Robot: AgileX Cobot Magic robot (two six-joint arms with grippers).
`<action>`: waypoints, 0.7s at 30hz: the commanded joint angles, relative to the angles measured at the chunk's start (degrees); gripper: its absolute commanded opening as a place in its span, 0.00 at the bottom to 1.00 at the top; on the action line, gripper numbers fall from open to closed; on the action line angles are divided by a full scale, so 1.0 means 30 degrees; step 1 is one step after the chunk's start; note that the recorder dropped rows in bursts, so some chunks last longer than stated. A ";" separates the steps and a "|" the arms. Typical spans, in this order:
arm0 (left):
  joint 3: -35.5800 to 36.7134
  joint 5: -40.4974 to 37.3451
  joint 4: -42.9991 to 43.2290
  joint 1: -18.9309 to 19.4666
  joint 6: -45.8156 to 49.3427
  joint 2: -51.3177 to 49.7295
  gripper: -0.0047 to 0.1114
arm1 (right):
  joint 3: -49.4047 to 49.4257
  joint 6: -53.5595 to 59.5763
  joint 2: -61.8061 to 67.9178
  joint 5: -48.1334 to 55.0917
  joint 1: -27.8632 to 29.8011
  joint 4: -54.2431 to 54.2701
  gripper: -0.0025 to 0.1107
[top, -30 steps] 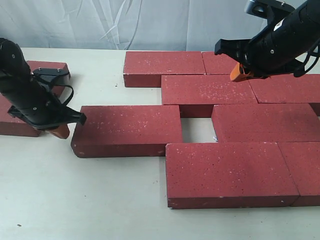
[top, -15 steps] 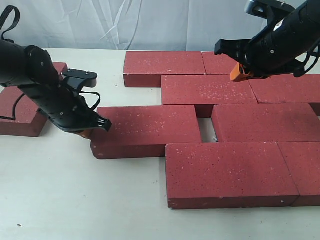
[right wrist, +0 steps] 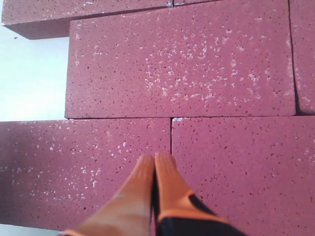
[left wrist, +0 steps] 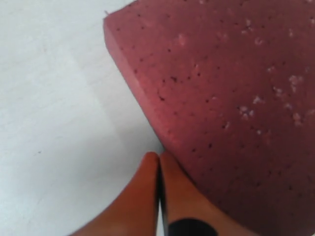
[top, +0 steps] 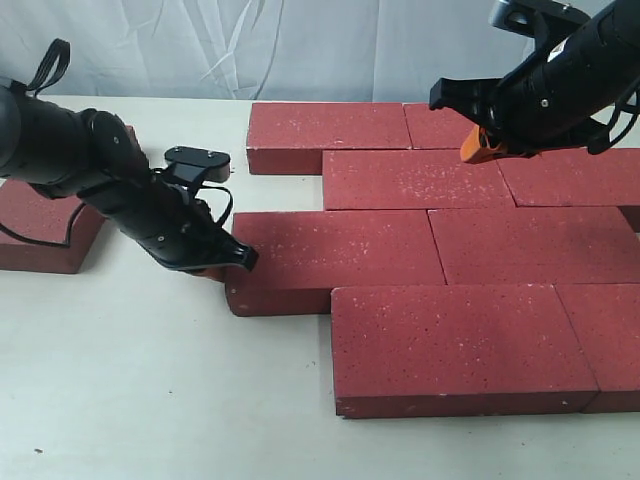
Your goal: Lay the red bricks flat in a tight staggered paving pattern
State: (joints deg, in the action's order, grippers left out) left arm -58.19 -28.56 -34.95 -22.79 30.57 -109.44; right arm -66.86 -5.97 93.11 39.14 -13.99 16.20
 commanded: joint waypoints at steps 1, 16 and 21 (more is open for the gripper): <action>-0.0004 -0.0421 -0.1339 -0.0275 0.0659 -0.0068 0.04 | -0.0103 0.0109 -0.0181 -0.0161 0.0089 -0.0030 0.02; -0.0307 -0.1646 0.0514 0.1588 -0.0869 0.1332 0.04 | -0.0103 0.0109 -0.0181 -0.0161 0.0089 -0.0030 0.02; -0.0335 -0.1297 0.0514 0.3470 -0.1115 0.2743 0.04 | -0.0103 0.0109 -0.0181 -0.0240 0.0089 -0.0030 0.02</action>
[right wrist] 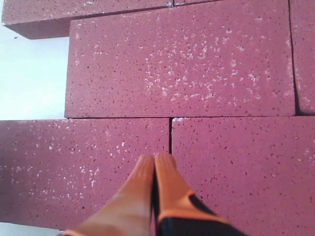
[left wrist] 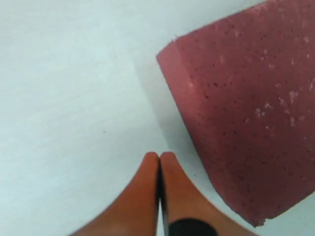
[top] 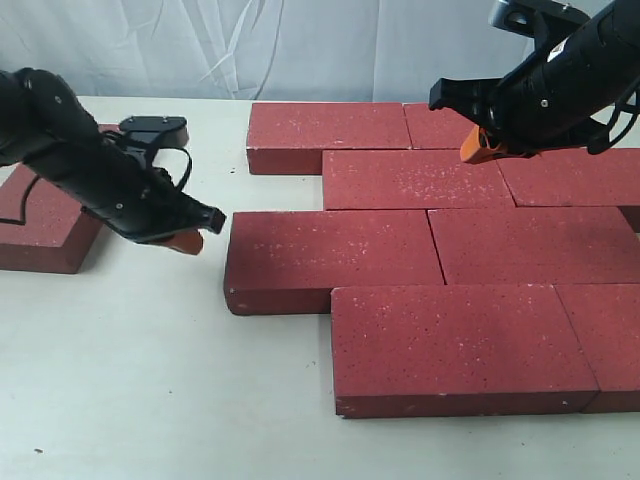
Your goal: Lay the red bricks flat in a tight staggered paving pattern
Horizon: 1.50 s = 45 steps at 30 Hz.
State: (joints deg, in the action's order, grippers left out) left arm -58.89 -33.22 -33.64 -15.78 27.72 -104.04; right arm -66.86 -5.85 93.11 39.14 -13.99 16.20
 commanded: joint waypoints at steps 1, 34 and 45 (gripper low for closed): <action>-0.0102 0.0430 0.0116 0.1702 -0.0165 0.1193 0.04 | -0.0103 0.0069 -0.0181 -0.0240 0.0089 -0.0030 0.02; -0.0675 0.4224 0.8037 0.5981 -0.6259 -0.0119 0.04 | -0.0103 0.0069 -0.0181 -0.0275 0.0089 -0.0083 0.02; -0.0707 0.3243 0.6294 0.5298 -0.3418 -0.0874 0.04 | -0.0103 0.0069 -0.0181 -0.0315 0.0089 -0.0075 0.02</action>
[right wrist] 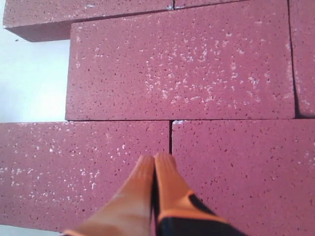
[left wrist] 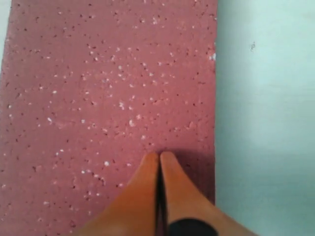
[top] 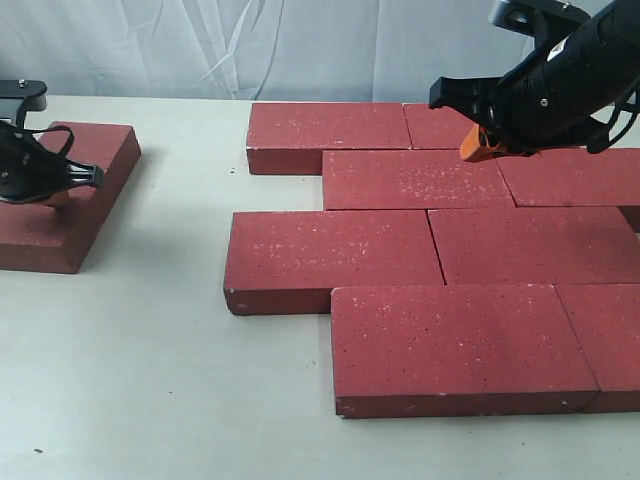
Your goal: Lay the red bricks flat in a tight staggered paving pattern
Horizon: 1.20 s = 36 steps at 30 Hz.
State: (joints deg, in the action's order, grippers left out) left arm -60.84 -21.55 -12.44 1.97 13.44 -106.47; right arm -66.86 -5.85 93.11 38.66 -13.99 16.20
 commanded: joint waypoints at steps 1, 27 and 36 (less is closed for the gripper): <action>-0.0056 -0.0824 -0.0773 -0.0914 0.1635 -0.0063 0.04 | -0.0103 0.0069 -0.0181 -0.0154 0.0089 -0.0075 0.02; -0.1038 -0.8034 0.1666 -0.3940 0.6848 0.3041 0.04 | -0.0103 0.0069 -0.0181 -0.0020 0.0089 -0.0009 0.02; -0.1075 -0.5120 -0.1135 -0.3940 0.4477 0.3690 0.04 | -0.0103 0.0069 -0.0181 -0.0020 0.0089 -0.0009 0.02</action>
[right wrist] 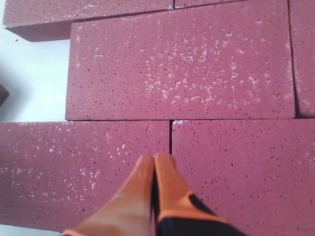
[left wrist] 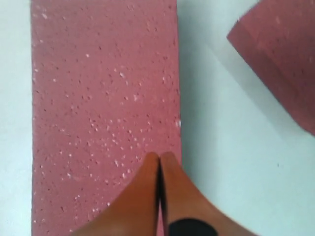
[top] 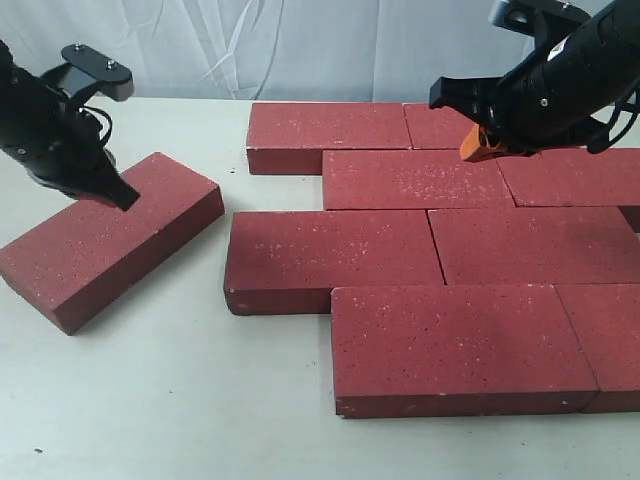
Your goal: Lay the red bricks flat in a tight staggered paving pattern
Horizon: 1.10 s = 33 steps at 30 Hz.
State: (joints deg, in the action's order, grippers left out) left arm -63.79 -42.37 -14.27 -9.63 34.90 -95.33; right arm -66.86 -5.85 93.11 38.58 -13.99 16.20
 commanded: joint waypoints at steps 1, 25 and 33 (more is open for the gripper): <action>-0.0093 0.2059 -0.0202 -0.0072 -0.3525 -0.0143 0.04 | -0.0103 0.0069 -0.0181 0.0005 0.0089 -0.0009 0.02; -0.0093 0.0071 0.4428 -0.1020 -0.2731 -0.3371 0.04 | -0.0103 0.0069 -0.0181 0.0005 0.0089 -0.0009 0.02; -0.0093 -0.3200 0.4428 -0.1020 0.1275 -0.3252 0.04 | -0.0103 0.0069 -0.0181 0.0005 0.0089 -0.0009 0.02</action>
State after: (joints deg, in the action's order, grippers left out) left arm -64.48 -47.14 -0.61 -12.24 36.19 -105.14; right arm -66.86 -5.85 93.11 38.58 -13.99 16.20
